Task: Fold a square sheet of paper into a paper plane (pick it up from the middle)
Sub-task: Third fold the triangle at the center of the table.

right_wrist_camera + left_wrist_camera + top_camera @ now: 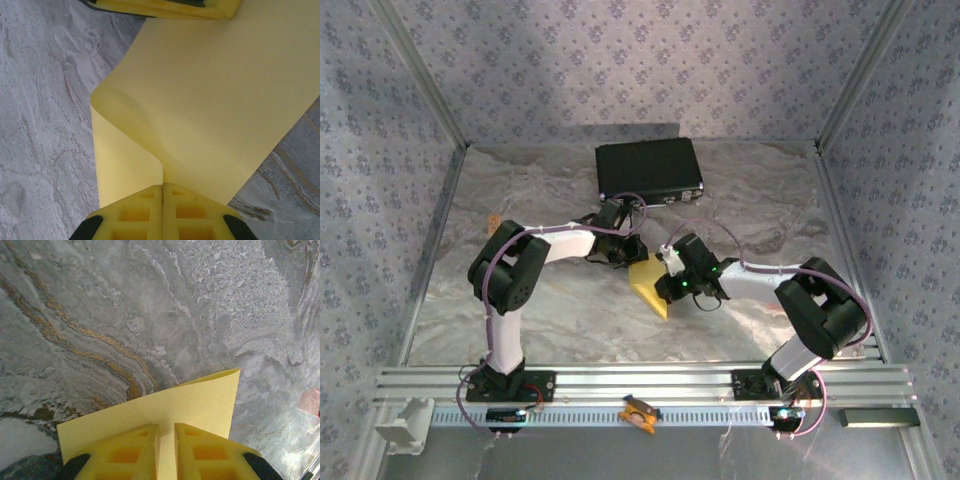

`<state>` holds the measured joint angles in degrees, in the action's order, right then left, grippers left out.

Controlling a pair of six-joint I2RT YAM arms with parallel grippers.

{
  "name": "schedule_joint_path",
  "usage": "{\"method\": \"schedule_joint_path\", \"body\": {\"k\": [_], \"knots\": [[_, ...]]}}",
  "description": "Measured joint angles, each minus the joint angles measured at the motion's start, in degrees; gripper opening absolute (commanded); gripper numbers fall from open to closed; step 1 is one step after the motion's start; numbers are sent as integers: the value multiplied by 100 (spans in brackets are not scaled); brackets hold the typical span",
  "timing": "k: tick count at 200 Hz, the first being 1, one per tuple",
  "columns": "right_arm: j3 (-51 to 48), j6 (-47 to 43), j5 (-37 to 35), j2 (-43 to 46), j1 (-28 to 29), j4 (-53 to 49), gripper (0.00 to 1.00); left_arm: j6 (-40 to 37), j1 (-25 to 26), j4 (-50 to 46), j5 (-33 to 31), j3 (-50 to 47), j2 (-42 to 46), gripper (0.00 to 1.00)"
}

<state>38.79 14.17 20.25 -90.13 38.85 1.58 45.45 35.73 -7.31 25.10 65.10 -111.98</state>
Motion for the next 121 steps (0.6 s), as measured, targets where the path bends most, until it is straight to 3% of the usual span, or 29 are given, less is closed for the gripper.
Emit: {"method": "schedule_joint_path", "body": {"k": [121], "knots": [[0,7,-96,-68,-26,-17,0,2,0,0,0,0,0,16]]}}
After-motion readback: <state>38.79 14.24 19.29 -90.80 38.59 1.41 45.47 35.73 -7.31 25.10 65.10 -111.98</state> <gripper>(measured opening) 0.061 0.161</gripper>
